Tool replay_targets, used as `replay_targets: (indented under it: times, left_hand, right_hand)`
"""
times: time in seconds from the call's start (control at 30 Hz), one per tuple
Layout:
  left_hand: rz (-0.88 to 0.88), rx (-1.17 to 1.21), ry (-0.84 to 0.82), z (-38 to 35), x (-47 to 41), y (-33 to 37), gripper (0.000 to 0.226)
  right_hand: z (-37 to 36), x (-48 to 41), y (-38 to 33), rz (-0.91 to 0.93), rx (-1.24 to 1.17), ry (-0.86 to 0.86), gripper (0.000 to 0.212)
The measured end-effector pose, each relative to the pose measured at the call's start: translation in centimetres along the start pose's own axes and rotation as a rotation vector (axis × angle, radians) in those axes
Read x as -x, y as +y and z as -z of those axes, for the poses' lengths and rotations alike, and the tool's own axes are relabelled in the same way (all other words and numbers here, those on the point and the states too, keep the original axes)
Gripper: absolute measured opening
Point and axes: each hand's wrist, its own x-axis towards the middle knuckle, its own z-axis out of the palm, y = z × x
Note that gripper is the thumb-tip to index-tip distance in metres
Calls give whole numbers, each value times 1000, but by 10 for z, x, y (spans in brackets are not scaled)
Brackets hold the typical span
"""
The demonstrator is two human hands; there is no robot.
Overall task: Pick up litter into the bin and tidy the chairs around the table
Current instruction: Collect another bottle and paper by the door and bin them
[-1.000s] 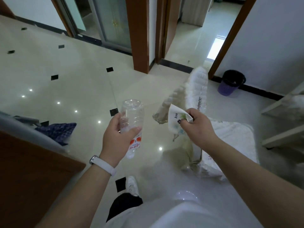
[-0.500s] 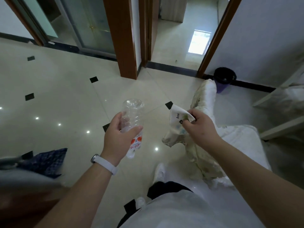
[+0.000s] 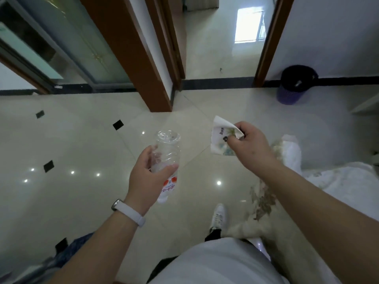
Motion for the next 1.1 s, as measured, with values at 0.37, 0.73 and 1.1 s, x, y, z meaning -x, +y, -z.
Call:
replay_targets:
  times: [0.37,0.73,1.1]
  left_hand:
    - [-95,-32,-321,-84,-142,94,64]
    - [-178,-38,-585,-152,-322,134,58]
    - [-250,-39,-800,-221,-478,202,57]
  right_hand:
    - [63,-101,-6,-133,-12,212,7]
    - [77,-217,-16,-319,58,470,13]
    - [83,-325,-52,-413,148,594,13]
